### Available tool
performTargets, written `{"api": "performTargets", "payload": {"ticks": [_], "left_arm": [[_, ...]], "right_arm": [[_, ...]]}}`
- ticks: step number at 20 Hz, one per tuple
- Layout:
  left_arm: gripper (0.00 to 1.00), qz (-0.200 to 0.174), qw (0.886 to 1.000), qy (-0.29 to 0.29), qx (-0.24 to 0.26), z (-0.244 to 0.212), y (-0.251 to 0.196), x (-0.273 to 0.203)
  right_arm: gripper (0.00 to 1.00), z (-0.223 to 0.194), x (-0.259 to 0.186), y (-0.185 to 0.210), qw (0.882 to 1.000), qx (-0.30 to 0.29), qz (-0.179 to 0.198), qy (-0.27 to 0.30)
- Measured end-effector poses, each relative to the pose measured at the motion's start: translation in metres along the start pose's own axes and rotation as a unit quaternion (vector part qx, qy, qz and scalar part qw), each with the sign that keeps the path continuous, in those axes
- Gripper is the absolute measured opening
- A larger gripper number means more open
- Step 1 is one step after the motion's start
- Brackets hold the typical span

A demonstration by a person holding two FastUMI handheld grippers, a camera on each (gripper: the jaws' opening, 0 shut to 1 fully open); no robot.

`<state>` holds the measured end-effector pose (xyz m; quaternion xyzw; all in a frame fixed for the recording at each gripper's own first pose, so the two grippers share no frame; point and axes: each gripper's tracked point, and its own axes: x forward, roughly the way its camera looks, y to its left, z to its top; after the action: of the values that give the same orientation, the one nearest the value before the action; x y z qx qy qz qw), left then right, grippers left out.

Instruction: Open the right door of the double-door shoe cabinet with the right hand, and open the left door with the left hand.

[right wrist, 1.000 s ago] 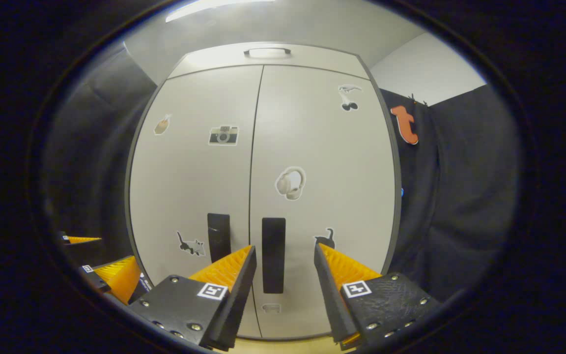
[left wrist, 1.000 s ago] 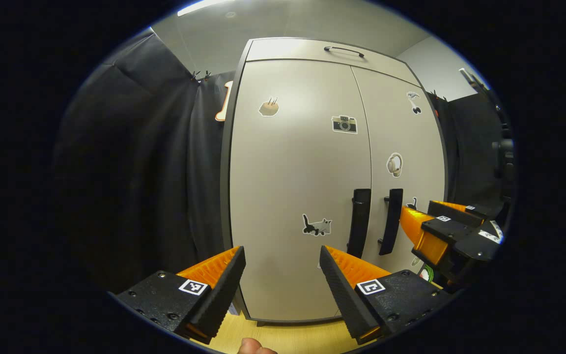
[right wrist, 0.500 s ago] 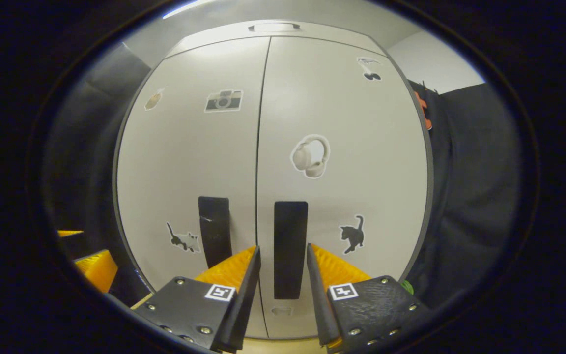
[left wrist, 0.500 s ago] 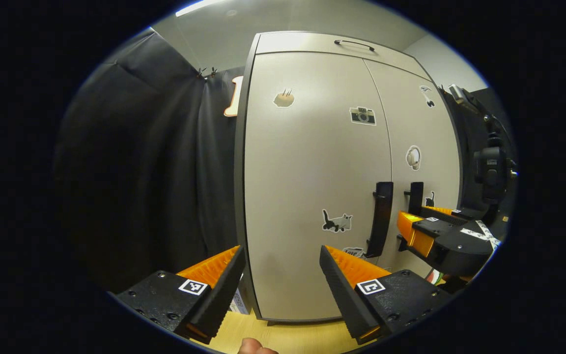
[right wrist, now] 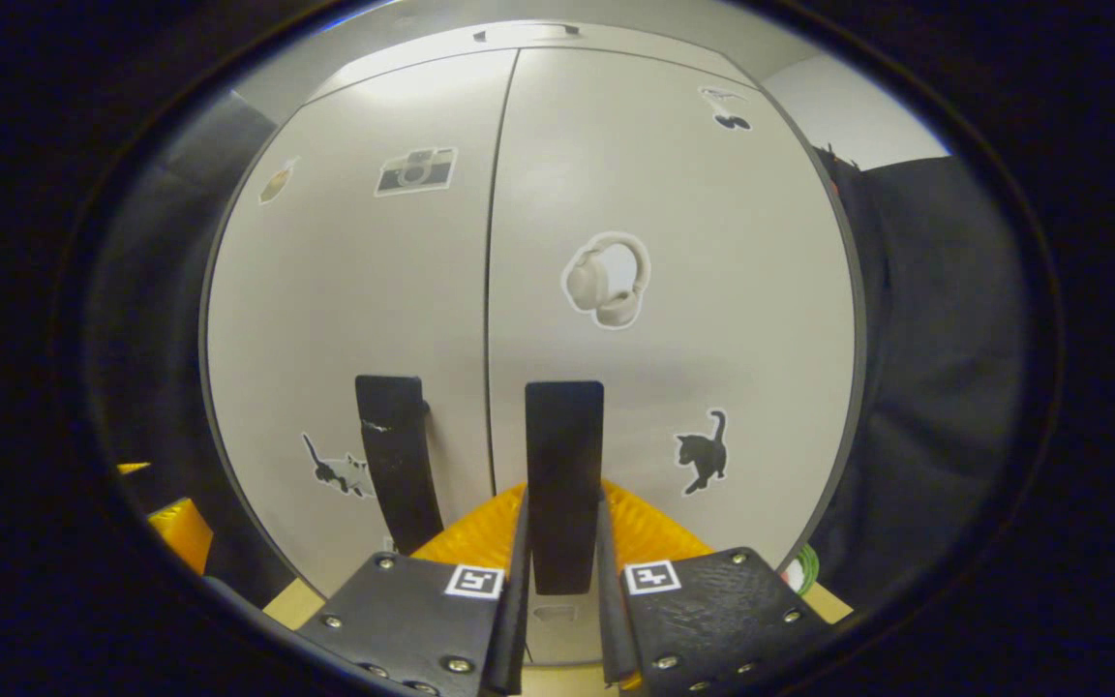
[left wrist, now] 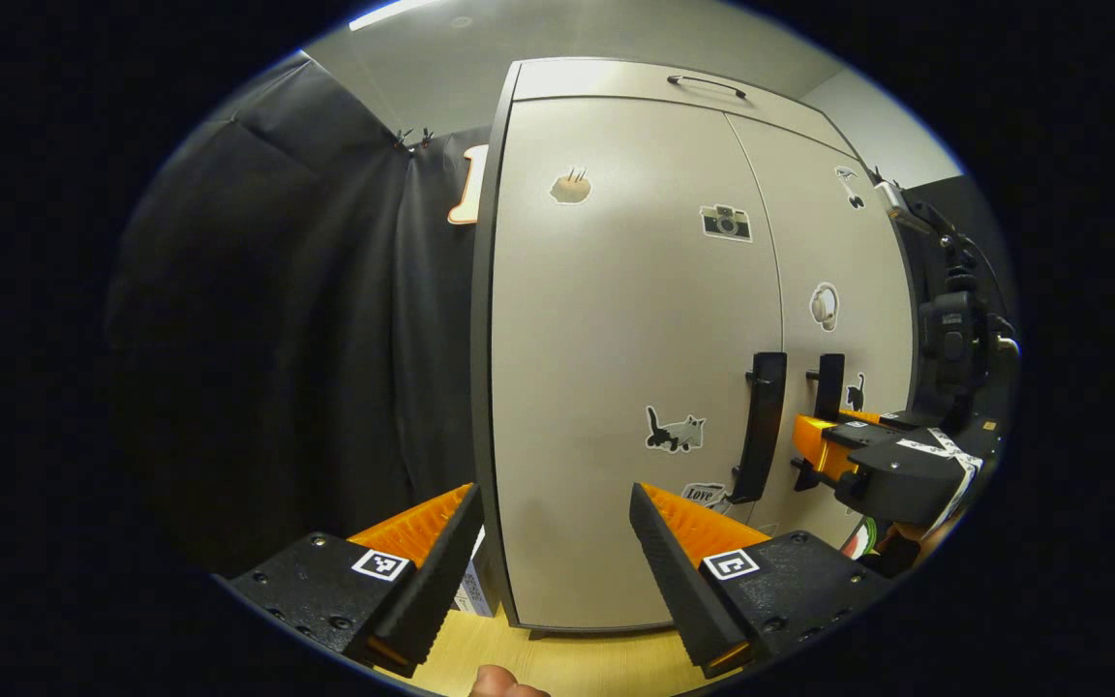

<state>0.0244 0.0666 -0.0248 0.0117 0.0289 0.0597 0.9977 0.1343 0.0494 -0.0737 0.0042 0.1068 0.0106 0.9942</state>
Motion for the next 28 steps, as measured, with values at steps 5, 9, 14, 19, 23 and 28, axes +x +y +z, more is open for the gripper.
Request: {"api": "performTargets", "payload": {"ticks": [5, 9, 14, 19, 23, 28], "left_arm": [[0.95, 0.009, 1.000, 0.006, 0.005, -0.004, 0.006, -0.007], [0.95, 0.010, 1.000, 0.006, 0.004, -0.005, 0.006, -0.010], [0.95, 0.000, 1.000, 0.010, 0.003, -0.007, -0.004, -0.016], [0.95, -0.003, 1.000, 0.010, 0.006, -0.008, -0.006, -0.023], [0.95, -0.005, 1.000, 0.013, 0.006, -0.010, -0.007, -0.028], [0.95, -0.004, 1.000, 0.016, 0.005, -0.012, -0.004, -0.032]], "right_arm": [[0.26, 0.000, -0.003, -0.001, 1.000, 0.005, -0.001, 0.004], [0.25, 0.001, -0.012, -0.004, 1.000, 0.006, 0.002, 0.003], [0.25, 0.000, -0.021, -0.007, 1.000, 0.013, 0.005, 0.000], [0.13, 0.000, -0.024, -0.010, 1.000, 0.024, 0.008, -0.006], [0.13, 0.000, -0.024, -0.013, 1.000, 0.026, 0.009, -0.011], [0.13, -0.002, -0.028, -0.019, 0.999, 0.030, 0.012, -0.014]]}}
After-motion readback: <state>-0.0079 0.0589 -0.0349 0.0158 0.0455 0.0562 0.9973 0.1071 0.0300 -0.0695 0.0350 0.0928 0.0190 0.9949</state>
